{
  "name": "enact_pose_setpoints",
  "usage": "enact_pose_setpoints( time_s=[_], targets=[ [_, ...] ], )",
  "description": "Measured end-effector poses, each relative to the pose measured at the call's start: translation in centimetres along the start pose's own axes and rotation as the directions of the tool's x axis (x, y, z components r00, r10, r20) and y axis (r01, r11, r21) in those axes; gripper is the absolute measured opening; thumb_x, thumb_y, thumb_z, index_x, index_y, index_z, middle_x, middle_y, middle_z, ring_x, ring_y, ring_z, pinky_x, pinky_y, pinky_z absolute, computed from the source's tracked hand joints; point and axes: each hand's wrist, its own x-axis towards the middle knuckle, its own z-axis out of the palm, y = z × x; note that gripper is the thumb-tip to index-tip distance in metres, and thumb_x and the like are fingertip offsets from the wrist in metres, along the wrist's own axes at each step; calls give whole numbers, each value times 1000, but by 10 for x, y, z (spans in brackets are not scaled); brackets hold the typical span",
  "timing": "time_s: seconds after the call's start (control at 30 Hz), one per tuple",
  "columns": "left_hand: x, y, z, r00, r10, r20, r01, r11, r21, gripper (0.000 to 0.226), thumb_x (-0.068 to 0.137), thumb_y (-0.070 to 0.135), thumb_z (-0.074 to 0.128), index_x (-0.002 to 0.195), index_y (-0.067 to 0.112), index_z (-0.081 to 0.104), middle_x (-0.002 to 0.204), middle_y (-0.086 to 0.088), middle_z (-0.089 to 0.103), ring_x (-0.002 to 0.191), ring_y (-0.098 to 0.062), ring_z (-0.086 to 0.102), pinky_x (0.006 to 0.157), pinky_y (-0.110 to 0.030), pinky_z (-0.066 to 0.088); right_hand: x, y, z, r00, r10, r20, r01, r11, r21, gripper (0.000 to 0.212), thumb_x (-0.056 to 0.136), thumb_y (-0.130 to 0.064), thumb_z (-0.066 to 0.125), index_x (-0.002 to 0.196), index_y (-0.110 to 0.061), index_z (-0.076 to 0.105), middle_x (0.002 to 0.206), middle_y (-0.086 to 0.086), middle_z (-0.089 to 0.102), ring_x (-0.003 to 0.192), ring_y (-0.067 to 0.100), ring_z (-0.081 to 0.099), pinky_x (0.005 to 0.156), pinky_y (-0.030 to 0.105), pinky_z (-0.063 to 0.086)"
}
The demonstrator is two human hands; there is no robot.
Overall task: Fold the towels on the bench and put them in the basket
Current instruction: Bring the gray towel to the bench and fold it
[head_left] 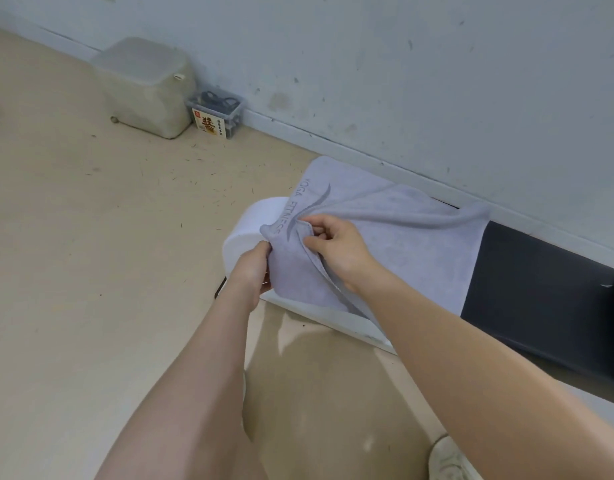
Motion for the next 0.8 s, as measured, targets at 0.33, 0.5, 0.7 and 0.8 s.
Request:
enact_pose_setpoints(
  time_s=[0.33,0.5,0.7,0.8],
  targets=[
    [-54,12,37,866,482,-131,-480,876,48,9,88,16,59,94,9,57,82,1,57,70,-12,53,63,-22,45,-41,-6,-20,998,27,-60,-16,986,167,15,91,-6,55,80,-1,65,77,11,58,72,17,53,73,30,45],
    [-91,13,79,848,527,63,-530,841,108,6,88,23,62,88,17,63,83,-1,61,75,-13,55,68,-29,45,-81,-20,-59,967,-45,-249,117,953,280,21,91,-11,58,73,-17,68,67,-7,64,66,3,57,69,16,47],
    [-122,14,114,836,495,238,-535,832,148,15,89,10,60,101,13,69,88,-1,67,80,-11,60,74,-23,48,-117,-30,-101,933,-121,-338,147,988,53,10,90,-18,59,94,-19,69,84,-3,67,78,9,59,76,22,49],
    [-132,15,130,849,511,132,-528,823,210,17,84,14,66,100,10,66,87,-1,65,77,-10,58,64,-19,43,-127,-31,-115,920,-136,-367,144,990,-7,11,89,-15,60,98,-21,61,82,-4,60,78,10,56,69,16,46]
  ],
)
